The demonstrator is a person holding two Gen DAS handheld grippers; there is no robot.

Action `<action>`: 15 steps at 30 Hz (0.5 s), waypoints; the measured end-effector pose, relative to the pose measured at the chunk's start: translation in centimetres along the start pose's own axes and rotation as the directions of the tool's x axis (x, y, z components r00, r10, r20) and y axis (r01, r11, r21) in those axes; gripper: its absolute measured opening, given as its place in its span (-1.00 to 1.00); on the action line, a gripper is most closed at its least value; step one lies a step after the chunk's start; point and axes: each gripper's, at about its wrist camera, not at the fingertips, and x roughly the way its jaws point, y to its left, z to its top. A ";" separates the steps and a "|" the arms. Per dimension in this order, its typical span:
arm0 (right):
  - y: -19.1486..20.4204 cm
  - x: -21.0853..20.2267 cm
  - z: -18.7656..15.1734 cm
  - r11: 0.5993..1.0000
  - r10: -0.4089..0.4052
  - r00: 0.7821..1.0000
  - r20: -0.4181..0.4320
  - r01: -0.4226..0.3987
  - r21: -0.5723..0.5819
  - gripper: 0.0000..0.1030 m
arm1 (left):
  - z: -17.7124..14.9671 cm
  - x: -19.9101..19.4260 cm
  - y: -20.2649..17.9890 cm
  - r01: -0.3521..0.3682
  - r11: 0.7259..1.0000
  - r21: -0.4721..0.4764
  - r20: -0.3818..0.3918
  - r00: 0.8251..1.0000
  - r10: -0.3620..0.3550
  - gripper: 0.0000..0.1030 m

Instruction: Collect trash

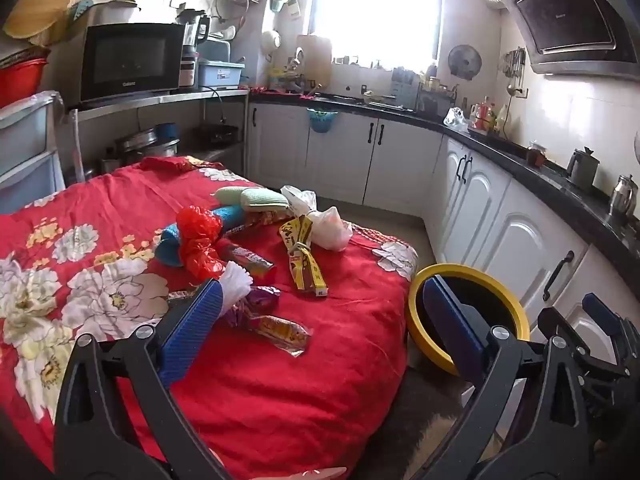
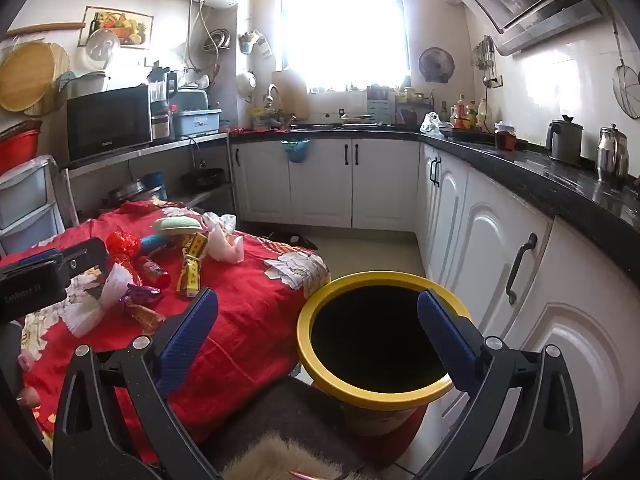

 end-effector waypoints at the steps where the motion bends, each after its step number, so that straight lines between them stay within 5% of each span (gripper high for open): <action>1: 0.0 -0.1 0.0 1.000 -0.002 1.000 0.002 0.002 0.000 0.88 | 0.0 0.0 0.0 0.000 1.000 0.000 0.000 1.000 0.000 0.79; 15: -0.3 -0.8 0.5 1.000 0.002 1.000 0.004 -0.002 -0.001 0.88 | 0.7 -0.6 -0.1 -0.007 1.000 0.014 0.009 1.000 0.007 0.79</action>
